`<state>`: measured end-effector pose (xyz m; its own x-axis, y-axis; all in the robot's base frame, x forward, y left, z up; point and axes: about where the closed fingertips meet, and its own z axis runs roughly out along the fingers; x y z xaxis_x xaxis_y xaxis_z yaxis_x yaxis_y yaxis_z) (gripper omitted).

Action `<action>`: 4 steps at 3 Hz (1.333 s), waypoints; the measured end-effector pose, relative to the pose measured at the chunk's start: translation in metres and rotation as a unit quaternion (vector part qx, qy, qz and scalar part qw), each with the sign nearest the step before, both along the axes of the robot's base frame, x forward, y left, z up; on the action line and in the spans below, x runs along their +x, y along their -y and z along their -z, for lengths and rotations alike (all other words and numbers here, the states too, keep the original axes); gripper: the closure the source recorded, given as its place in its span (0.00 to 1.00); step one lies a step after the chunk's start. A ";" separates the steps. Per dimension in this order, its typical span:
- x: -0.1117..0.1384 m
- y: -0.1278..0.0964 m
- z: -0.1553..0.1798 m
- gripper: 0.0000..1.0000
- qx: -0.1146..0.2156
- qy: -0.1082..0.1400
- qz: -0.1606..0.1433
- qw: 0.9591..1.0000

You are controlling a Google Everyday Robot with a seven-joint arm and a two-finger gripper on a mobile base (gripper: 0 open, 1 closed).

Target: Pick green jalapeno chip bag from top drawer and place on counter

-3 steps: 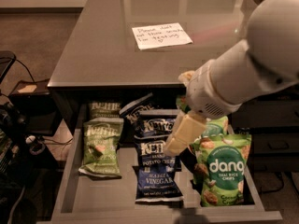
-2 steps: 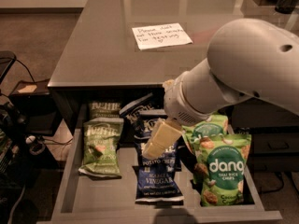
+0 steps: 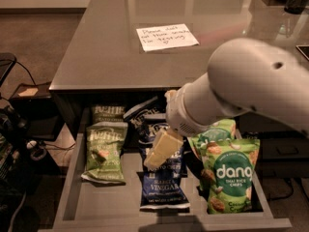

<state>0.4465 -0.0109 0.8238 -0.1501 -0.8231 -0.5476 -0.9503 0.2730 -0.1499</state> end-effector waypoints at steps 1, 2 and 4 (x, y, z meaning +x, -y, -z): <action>0.015 -0.028 0.036 0.00 0.021 -0.005 -0.016 1.000; 0.030 -0.068 0.067 0.00 0.042 -0.004 -0.046 0.998; 0.051 -0.132 0.102 0.00 0.044 0.036 -0.105 0.993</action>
Offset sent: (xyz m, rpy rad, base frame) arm 0.0497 0.1169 -0.1057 0.1385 0.0089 0.1620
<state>0.4973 0.1214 0.7216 0.0618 -0.7808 -0.6217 -0.9754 0.0849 -0.2036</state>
